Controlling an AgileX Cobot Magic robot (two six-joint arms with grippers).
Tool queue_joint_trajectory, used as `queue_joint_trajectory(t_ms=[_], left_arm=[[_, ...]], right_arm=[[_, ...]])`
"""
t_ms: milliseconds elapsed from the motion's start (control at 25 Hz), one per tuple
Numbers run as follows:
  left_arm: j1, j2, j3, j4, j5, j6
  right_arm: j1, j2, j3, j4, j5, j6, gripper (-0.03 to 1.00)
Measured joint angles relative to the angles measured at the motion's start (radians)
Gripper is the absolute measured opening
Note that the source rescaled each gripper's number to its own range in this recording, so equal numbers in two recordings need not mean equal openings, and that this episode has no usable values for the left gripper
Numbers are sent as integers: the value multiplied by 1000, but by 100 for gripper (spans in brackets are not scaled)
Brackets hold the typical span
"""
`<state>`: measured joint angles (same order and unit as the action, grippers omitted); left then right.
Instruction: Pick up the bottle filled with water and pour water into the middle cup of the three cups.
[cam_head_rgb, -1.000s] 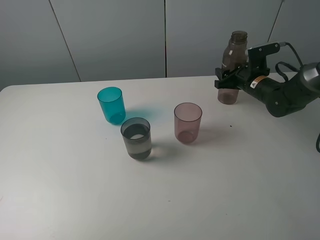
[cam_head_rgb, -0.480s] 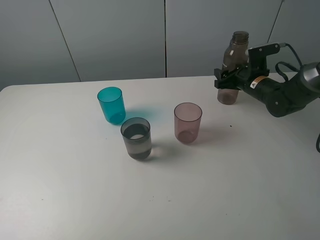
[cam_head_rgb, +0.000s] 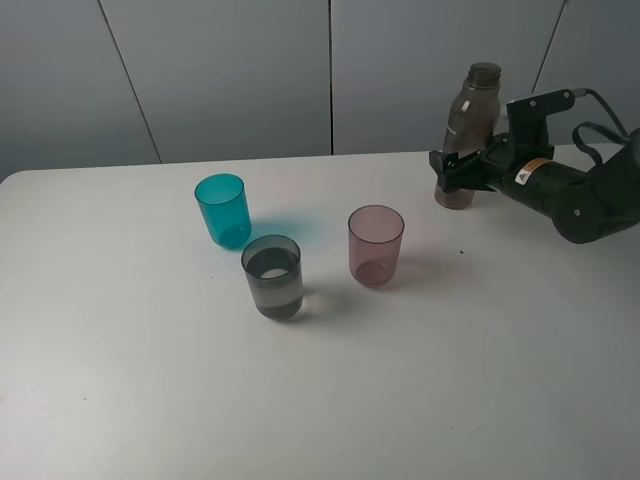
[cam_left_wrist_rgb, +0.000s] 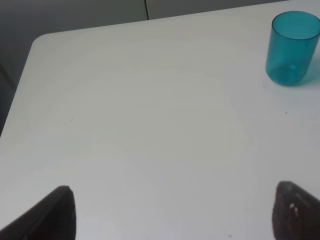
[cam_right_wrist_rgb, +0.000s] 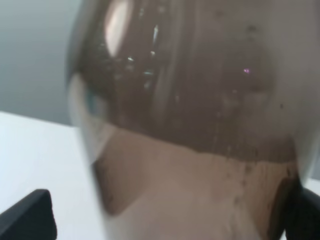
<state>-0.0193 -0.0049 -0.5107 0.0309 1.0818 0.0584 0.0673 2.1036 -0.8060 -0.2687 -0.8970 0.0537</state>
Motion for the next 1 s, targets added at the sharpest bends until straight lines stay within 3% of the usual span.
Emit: queue_joint_trajectory(t_ms=[200, 360, 600, 680, 1000], left_arm=[[0, 0, 0, 0, 0, 0], [0, 0, 0, 0, 0, 0], [0, 0, 0, 0, 0, 0], [0, 0, 0, 0, 0, 0], [0, 0, 0, 0, 0, 0]], right_arm=[[0, -139, 135, 53, 152, -39, 100], [0, -324, 230, 74, 213, -38, 100], [0, -792, 252, 74, 447, 47, 100], [0, -949, 241, 74, 581, 72, 100], [0, -1492, 109, 99, 1277, 93, 100]])
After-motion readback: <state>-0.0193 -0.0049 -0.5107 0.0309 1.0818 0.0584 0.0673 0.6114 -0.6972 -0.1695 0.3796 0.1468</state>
